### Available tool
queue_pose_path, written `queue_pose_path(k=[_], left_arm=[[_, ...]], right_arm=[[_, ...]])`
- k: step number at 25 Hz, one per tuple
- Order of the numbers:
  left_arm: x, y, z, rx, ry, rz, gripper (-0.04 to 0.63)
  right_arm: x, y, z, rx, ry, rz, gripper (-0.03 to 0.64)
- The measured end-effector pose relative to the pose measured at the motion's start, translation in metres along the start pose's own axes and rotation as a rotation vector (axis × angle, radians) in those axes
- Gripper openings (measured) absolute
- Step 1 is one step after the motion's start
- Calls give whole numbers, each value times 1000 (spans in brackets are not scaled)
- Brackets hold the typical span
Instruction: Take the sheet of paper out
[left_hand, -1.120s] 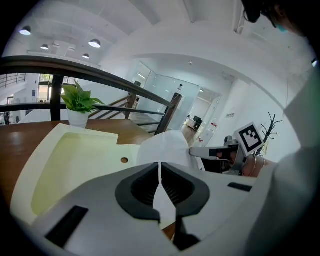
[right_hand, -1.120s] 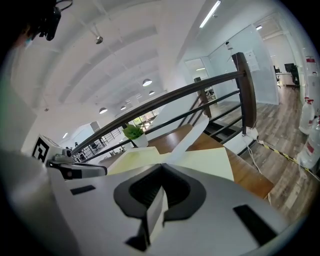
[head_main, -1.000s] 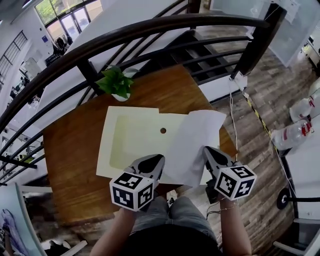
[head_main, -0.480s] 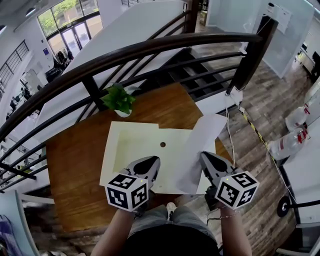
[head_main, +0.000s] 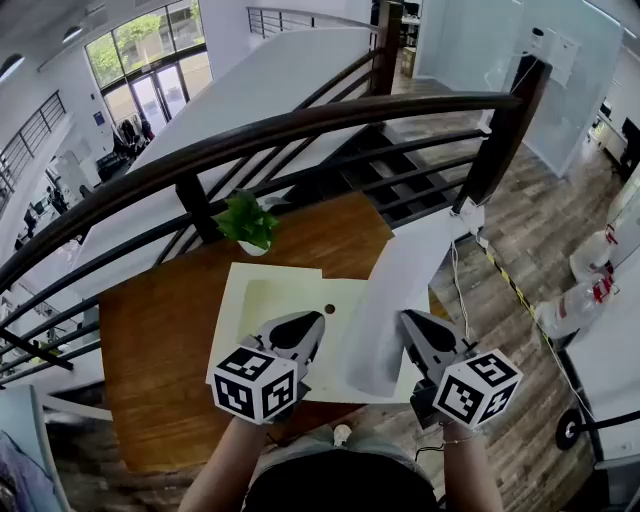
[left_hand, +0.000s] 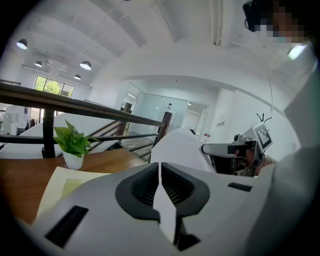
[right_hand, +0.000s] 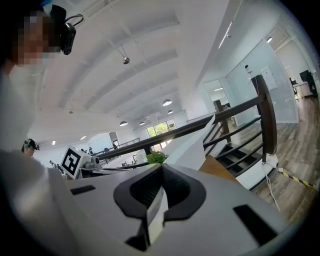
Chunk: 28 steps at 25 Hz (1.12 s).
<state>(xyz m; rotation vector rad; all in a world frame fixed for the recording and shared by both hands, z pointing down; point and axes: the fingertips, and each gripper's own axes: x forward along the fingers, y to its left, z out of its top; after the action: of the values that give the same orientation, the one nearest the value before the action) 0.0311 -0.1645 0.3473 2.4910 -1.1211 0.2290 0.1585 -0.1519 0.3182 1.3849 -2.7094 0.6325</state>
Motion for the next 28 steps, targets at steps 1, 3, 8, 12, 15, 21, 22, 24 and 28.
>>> queue_pose_path(k=[1, 3, 8, 12, 15, 21, 22, 24, 28], left_arm=[[-2, 0, 5, 9, -12, 2, 28], [-5, 2, 16, 28, -49, 14, 28], [-10, 2, 37, 78, -108, 25, 28], [-11, -4, 40, 118, -117, -12, 28], [-11, -7, 38, 142, -108, -15, 28], [-14, -8, 36, 130, -119, -9, 28], [-14, -7, 36, 129, -122, -7, 28], [-14, -7, 35, 129, -124, -6, 28], [-12, -6, 34, 124, -122, -8, 28]], right_arm=[[0, 3, 4, -17, -5, 1, 26], [-1, 7, 11, -58, -14, 4, 26], [0, 13, 29, -124, -45, 15, 26], [1, 20, 36, -89, -87, 56, 26], [1, 23, 36, -83, -102, 68, 27], [2, 30, 36, -89, -104, 87, 26], [3, 31, 35, -86, -103, 88, 26], [4, 33, 33, -79, -104, 90, 26], [8, 34, 32, -87, -101, 97, 26]])
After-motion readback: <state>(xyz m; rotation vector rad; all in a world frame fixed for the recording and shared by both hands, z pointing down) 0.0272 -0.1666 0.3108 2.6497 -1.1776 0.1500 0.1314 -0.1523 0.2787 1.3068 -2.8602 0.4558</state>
